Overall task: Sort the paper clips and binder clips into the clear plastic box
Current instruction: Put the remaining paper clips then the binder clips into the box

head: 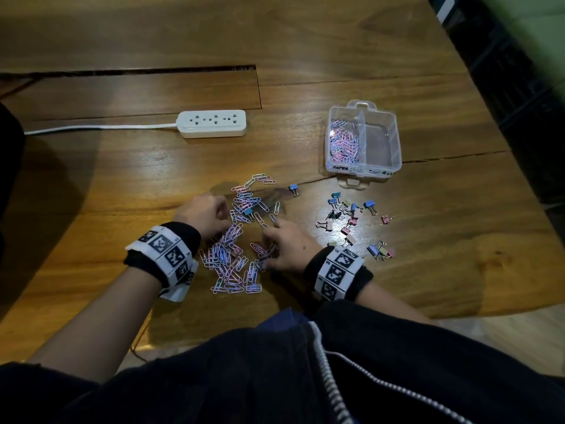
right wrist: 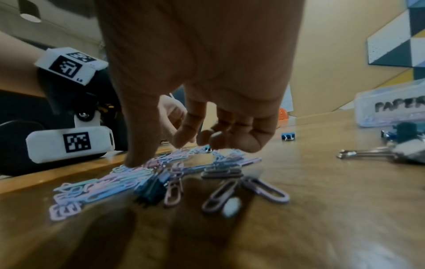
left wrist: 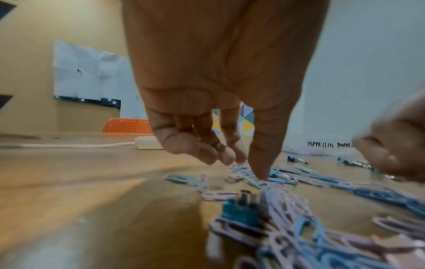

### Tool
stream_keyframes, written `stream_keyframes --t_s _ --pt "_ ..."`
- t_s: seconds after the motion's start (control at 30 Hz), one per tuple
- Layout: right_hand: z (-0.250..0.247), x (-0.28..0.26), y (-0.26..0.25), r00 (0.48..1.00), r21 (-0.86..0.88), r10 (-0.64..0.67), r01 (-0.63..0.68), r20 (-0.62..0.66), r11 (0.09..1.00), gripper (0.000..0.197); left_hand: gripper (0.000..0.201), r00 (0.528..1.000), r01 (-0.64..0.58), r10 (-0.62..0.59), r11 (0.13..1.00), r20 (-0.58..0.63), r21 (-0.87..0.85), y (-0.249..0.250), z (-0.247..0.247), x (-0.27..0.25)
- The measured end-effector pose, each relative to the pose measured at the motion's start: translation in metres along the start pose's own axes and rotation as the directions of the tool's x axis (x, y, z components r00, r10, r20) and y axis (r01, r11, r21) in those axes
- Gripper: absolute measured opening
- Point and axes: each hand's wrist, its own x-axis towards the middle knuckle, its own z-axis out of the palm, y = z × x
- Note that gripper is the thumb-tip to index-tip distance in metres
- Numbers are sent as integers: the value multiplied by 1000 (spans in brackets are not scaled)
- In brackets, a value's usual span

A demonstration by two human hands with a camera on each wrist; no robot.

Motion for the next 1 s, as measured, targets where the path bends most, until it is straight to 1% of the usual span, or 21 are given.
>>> stream_keyframes --t_s 0.1,0.17,0.23,0.33,0.43,0.5,0.57,0.63,0.7,0.73,0.77,0.83,0.87,0.93,1.0 --pt "6 -2 4 1000 16 19 -19 25 1000 36 31 997 -23 15 993 -72 -115 8 2 2" --pt "6 -2 9 999 67 45 -45 11 997 32 34 997 -26 18 993 -68 -119 13 3 3" --pt "6 -2 14 998 111 67 -64 -22 992 25 33 998 -21 15 993 -53 -120 15 4 2" --pt "8 -5 24 996 112 57 -49 -71 992 20 31 998 36 -42 990 -39 -137 9 3 0" --pt "8 -8 31 992 151 58 -40 -116 988 17 22 998 65 -67 986 -9 -154 0 5 -3" --pt "7 -11 33 989 229 93 -64 -118 971 12 15 997 78 -76 973 17 -215 -4 7 -5" --pt "4 -15 34 984 365 128 -76 -121 928 6 15 997 78 -74 956 26 -282 -8 7 -6" --pt "0 -19 38 973 477 166 -72 -159 876 13 21 998 59 -53 939 26 -339 -11 5 -6" --pt "-7 -22 45 947 568 246 -90 -204 818 20 17 999 36 -31 930 21 -366 -13 2 -8" --pt "-10 -23 49 930 611 290 -96 -226 786 21 12 1000 24 -16 936 24 -352 -14 0 -10" --pt "-13 -24 53 912 649 328 -96 -246 755 22 12 999 10 3 948 40 -319 -15 -1 -11" --pt "-17 -26 60 891 676 372 -106 -261 729 23 24 994 -17 40 977 104 -213 -16 -2 -13" --pt "-18 -27 62 890 676 378 -115 -256 728 22 28 991 -30 49 988 122 -155 -17 -1 -13" --pt "-19 -29 64 895 672 373 -123 -242 731 21 28 993 -47 55 996 107 -75 -16 2 -16" --pt "-20 -30 64 895 658 371 -126 -248 743 20 24 994 -58 62 997 87 -52 -15 6 -16"
